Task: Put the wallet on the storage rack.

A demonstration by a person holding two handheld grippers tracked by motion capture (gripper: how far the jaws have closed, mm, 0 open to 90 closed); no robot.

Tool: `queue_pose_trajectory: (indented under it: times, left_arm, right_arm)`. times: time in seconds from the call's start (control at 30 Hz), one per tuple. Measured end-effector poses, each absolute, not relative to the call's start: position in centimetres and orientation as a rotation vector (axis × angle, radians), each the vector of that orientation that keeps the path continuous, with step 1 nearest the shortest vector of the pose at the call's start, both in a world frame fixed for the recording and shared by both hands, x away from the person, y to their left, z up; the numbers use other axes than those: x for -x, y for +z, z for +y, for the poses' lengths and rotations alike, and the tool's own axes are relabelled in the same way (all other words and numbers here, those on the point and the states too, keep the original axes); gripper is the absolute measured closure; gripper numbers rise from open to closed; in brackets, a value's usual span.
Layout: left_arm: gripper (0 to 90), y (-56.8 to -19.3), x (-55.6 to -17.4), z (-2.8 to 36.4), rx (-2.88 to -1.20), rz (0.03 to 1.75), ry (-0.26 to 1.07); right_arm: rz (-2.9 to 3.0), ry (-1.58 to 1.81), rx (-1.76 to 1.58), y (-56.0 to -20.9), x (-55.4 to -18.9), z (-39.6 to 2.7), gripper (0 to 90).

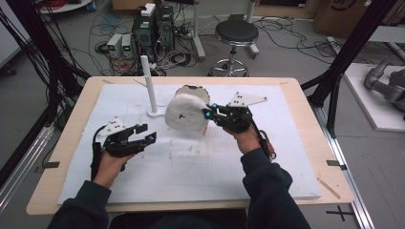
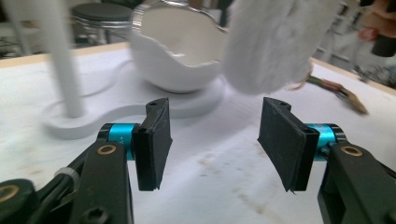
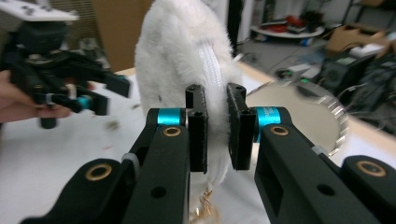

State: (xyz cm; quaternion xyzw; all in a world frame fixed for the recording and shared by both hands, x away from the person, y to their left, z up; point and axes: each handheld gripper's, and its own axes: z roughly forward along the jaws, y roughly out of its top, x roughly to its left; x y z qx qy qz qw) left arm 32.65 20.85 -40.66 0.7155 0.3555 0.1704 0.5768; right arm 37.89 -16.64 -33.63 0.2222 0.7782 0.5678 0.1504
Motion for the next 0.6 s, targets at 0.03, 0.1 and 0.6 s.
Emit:
queue_pose_trajectory:
  times: [0.03,0.1,0.6]
  left_arm:
    - [41.1,-40.6,-32.8,22.0,-1.647,0.858,0.424]
    - [35.2,-40.5,-32.8,22.9,-1.625,0.889,0.451]
    - [26.8,-40.8,-32.9,24.5,-1.590,0.941,0.477]
  right_arm:
    - [2.223,1.618,-0.632,-33.1,-38.3,-16.5,81.2]
    - [2.209,1.588,-0.623,-32.2,-39.2,-16.4,81.2]
    - [2.212,1.384,-0.501,-30.1,-46.3,-14.0,81.0]
